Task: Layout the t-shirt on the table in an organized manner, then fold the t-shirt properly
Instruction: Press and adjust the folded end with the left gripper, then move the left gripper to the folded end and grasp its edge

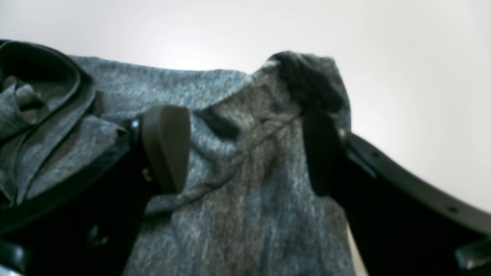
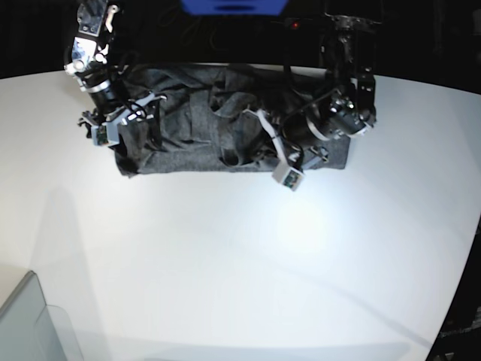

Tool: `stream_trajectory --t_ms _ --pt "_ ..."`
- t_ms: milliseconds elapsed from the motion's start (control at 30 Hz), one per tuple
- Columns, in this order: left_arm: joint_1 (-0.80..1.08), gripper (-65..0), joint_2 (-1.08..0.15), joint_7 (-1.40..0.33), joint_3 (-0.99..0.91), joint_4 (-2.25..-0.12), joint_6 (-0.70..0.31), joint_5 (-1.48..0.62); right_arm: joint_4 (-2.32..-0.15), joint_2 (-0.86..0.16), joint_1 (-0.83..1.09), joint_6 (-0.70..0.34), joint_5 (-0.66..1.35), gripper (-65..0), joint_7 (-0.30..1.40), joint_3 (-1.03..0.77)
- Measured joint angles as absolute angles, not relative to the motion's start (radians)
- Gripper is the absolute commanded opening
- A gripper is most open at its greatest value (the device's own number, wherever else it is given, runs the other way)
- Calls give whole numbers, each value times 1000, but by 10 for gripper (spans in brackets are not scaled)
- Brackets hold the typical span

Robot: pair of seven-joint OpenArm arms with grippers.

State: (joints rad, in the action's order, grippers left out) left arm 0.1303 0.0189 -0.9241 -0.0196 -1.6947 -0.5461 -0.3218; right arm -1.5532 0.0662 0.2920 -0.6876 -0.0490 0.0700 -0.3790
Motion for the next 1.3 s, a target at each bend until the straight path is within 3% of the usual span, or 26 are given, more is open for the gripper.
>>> stream_trajectory --t_ms 133,233,433,600,733,900,1067,1300 --pt "131 -644 15 -924 67 -1695 -546 -325 -1553 67 292 -688 -49 -188 70 -379" --pt "130 -594 -1 -924 94 -1695 -546 -335 -1553 66 292 -688 -49 -188 70 -381" --pt "138 -361 -6 -928 92 -1703 -546 -347 -1554 67 292 -688 -49 -184 70 -383" --pt "139 -210 -76 -918 95 -1713 -555 -539 -1583 86 292 -688 -49 -183 75 -434" --pt "135 -214 -159 -910 -47 -1721 -549 -669 -1625 137 284 -688 -54 -183 82 -521" --pt "139 -214 -197 -924 -280 -1644 -544 -672 -1657 135 284 -688 -47 -183 121 -531" --pt "142 -214 -238 -927 -379 -1588 -550 -680 -1654 136 292 -688 -49 -183 280 -533" --pt "186 -214 -238 -918 -449 -1578 -550 -678 -1654 157 315 -688 -48 -183 341 -534"
